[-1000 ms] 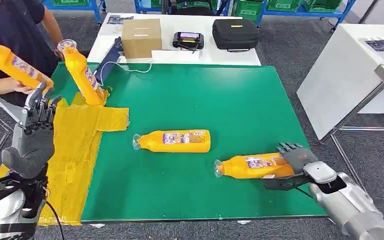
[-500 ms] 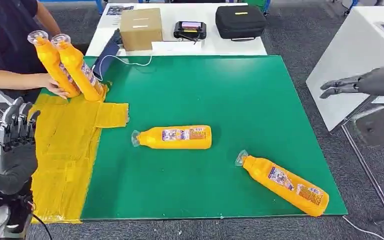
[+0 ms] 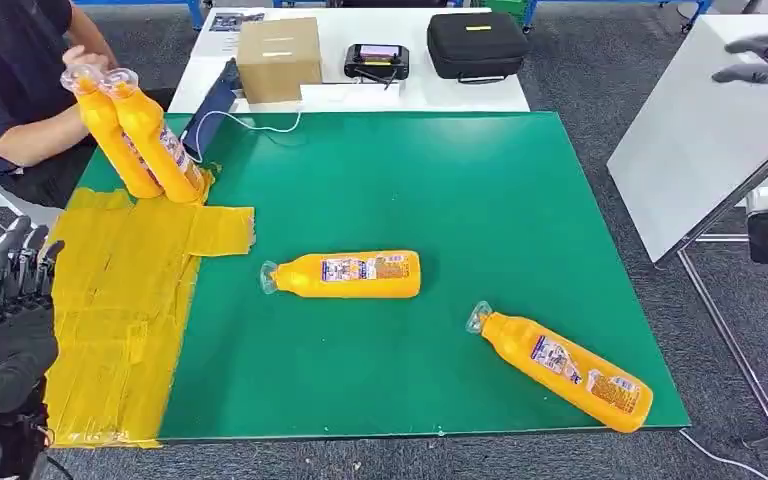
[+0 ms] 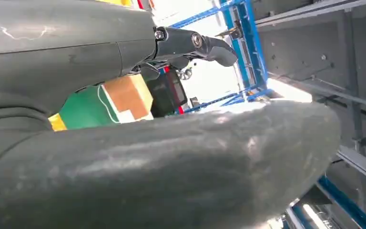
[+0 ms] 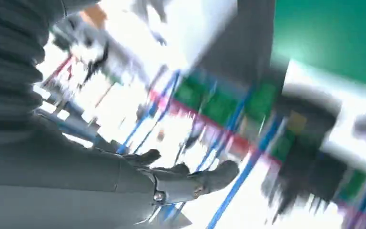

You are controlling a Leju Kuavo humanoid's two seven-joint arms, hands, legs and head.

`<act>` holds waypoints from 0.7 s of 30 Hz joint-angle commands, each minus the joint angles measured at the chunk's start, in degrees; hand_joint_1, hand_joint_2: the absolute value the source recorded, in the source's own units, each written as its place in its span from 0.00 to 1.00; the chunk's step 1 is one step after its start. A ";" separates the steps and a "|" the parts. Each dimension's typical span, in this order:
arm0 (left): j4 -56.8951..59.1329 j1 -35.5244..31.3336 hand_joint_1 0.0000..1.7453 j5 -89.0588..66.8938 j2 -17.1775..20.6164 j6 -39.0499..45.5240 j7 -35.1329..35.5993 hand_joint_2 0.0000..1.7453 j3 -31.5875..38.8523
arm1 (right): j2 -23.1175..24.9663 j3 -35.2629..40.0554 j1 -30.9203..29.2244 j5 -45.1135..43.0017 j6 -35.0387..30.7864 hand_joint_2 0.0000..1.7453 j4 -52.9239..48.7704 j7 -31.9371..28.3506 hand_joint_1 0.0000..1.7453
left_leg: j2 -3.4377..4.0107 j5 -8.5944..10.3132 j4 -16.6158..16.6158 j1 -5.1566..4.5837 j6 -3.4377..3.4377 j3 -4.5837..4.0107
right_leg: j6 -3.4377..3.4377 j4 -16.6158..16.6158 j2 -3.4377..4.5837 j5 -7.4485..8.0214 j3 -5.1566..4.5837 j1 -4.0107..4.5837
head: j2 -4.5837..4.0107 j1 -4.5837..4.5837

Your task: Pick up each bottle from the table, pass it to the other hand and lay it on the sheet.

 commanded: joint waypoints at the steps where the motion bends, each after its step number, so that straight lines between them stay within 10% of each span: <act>1: -1.63 -0.19 0.00 -0.39 -3.17 -0.57 1.07 0.00 1.86 | -5.50 4.64 5.01 0.71 -1.95 1.00 1.75 -0.78 0.00 | -0.14 -0.04 -0.02 0.18 -0.16 0.18 | -0.19 -0.13 0.11 -0.02 0.26 0.15 | 0.00 0.04; 8: -5.13 4.84 0.00 -1.40 -5.50 -2.15 -0.43 0.00 4.86 | -8.92 5.35 37.65 -1.70 -48.59 1.00 -0.54 2.00 0.00 | 0.02 -0.09 -0.12 0.41 -0.16 0.43 | -0.13 -0.36 0.21 0.02 0.52 0.38 | 0.00 0.02; 11: -7.08 6.75 0.00 -2.39 -6.83 -2.79 -0.27 0.00 5.65 | 5.41 -7.21 73.70 10.77 -74.24 1.00 1.51 12.05 0.00 | 0.23 -0.17 -0.20 0.53 -0.26 0.68 | -0.21 -0.55 0.53 0.09 0.80 0.49 | 0.00 0.04; 14: -7.58 7.18 0.00 -2.65 -7.07 -2.76 -0.01 0.00 5.68 | 28.47 -51.05 113.64 26.75 -61.33 1.00 1.07 7.40 0.00 | 0.66 -0.19 -0.20 0.48 -0.28 0.59 | -0.19 -0.40 0.85 0.17 0.65 0.47 | 0.00 0.04; 17: -8.52 7.43 0.00 -3.17 -7.25 -2.52 0.17 0.00 5.28 | 50.86 -69.23 124.43 33.69 -50.84 1.00 -1.55 -4.01 0.00 | 1.12 -0.24 -0.40 0.71 -0.52 0.86 | -0.37 -0.58 1.48 0.33 0.85 0.70 | 0.00 0.04; 21: -9.12 7.75 0.00 -3.52 -6.69 -1.96 1.26 0.00 4.57 | 58.01 -69.50 127.86 36.95 -49.79 1.00 -1.99 -4.89 0.00 | -1.44 0.16 -0.21 0.91 -0.75 0.05 | -0.48 -0.29 -1.11 -0.28 0.62 0.88 | 0.00 -0.05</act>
